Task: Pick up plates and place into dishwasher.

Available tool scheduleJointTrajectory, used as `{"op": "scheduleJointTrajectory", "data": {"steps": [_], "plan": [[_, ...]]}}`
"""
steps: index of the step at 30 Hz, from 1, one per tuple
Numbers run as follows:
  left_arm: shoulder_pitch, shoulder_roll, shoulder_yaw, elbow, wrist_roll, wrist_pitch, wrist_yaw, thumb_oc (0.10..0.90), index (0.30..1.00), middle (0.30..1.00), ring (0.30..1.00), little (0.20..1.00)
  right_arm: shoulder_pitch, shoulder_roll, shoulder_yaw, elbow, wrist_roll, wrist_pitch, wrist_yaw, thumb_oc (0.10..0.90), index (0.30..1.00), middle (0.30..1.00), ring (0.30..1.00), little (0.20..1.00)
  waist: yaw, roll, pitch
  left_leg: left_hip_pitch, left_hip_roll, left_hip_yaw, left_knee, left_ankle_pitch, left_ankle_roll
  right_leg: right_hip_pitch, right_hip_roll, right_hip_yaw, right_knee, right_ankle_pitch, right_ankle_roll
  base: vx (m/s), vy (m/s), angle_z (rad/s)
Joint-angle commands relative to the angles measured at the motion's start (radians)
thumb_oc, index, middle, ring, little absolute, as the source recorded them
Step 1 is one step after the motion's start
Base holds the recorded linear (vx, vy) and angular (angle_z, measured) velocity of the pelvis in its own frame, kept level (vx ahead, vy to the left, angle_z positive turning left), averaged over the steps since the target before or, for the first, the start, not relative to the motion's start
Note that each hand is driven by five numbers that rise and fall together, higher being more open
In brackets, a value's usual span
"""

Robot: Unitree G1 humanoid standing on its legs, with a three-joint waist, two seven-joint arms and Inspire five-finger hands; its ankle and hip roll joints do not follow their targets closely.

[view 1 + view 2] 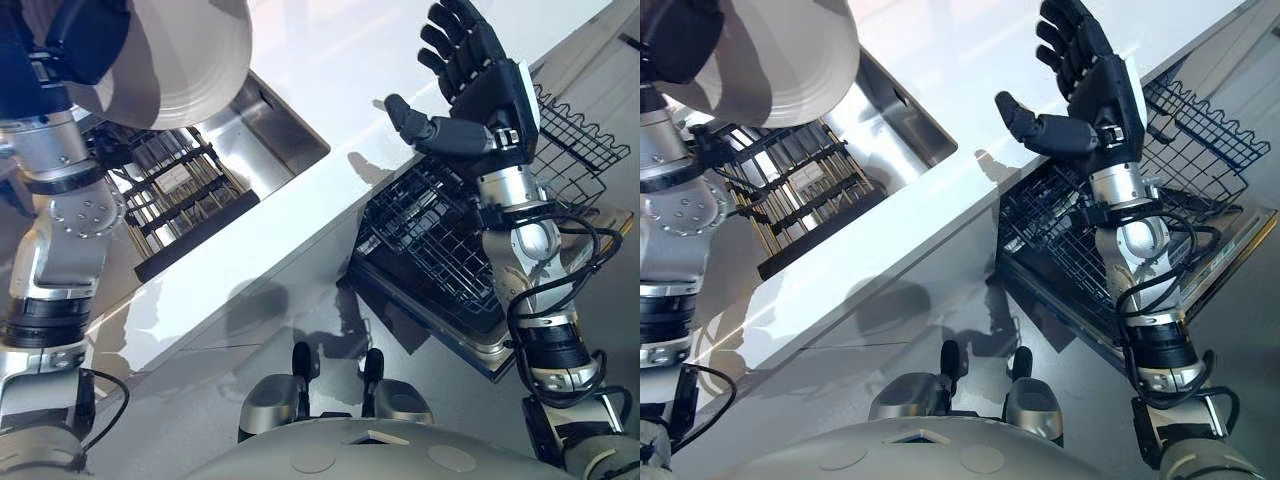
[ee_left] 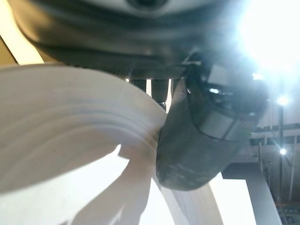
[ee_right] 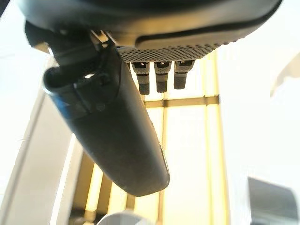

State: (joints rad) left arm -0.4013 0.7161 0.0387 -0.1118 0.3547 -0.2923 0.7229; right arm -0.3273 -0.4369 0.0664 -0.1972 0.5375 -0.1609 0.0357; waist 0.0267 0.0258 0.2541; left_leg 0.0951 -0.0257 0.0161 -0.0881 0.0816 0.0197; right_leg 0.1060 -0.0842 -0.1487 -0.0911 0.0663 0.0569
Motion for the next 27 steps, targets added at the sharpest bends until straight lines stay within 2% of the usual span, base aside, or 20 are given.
{"op": "scheduleJointTrajectory", "data": {"steps": [1,9,27], "plan": [[-0.093,-0.022,-0.082,0.011,0.017,-0.046,0.061,0.100,0.300,0.300,0.300,0.200,-0.103,0.035,0.038,-0.091,0.066,-0.055,-0.017,0.800,0.900,0.900,0.900,0.900,-0.003,0.010,-0.217,0.040,-0.014,0.005,0.002,-0.150,-0.004,-0.013,0.047,-0.035,0.102,-0.175,0.002,0.00,-0.050,-0.01],[-0.077,-0.121,-0.154,0.025,-0.004,-0.061,0.064,0.100,0.300,0.300,0.300,0.200,-0.100,0.103,0.090,-0.065,0.156,0.017,-0.003,0.800,0.900,0.900,0.900,0.900,-0.004,0.005,-0.231,0.042,-0.002,0.010,0.001,-0.148,-0.012,-0.001,0.054,-0.040,0.086,-0.174,-0.001,0.00,-0.023,0.00],[-0.106,-0.182,-0.247,0.037,-0.048,-0.049,0.057,0.100,0.300,0.300,0.300,0.200,-0.118,0.164,0.211,0.033,0.165,0.088,-0.032,0.800,0.900,0.900,0.900,0.900,0.000,0.009,-0.228,0.053,0.011,0.007,0.001,-0.149,-0.022,0.021,0.058,-0.056,0.075,-0.181,-0.006,0.00,-0.010,0.01]]}}
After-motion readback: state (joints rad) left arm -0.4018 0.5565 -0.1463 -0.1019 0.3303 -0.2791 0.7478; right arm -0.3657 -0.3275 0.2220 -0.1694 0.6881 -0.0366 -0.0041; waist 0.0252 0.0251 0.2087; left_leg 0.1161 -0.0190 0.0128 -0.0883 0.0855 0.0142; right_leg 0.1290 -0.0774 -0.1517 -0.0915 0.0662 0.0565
